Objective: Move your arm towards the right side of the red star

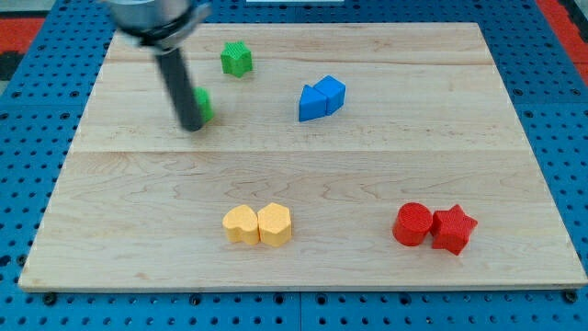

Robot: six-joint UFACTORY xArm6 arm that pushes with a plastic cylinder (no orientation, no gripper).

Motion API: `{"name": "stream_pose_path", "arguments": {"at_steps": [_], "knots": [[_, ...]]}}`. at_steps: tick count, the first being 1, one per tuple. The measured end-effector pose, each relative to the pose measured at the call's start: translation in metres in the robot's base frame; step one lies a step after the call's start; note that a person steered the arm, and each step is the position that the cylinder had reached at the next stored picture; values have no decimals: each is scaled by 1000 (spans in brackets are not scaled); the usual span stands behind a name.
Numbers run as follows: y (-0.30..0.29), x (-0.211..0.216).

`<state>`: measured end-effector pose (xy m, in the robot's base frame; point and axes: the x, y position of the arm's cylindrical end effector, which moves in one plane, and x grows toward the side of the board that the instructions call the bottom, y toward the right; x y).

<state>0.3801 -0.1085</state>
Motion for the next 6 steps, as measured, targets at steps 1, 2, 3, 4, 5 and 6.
{"name": "stream_pose_path", "arguments": {"at_steps": [1, 2, 3, 4, 5, 6], "knots": [[49, -38], [74, -4], [126, -7], [111, -1], [149, 29], [273, 58]]}}
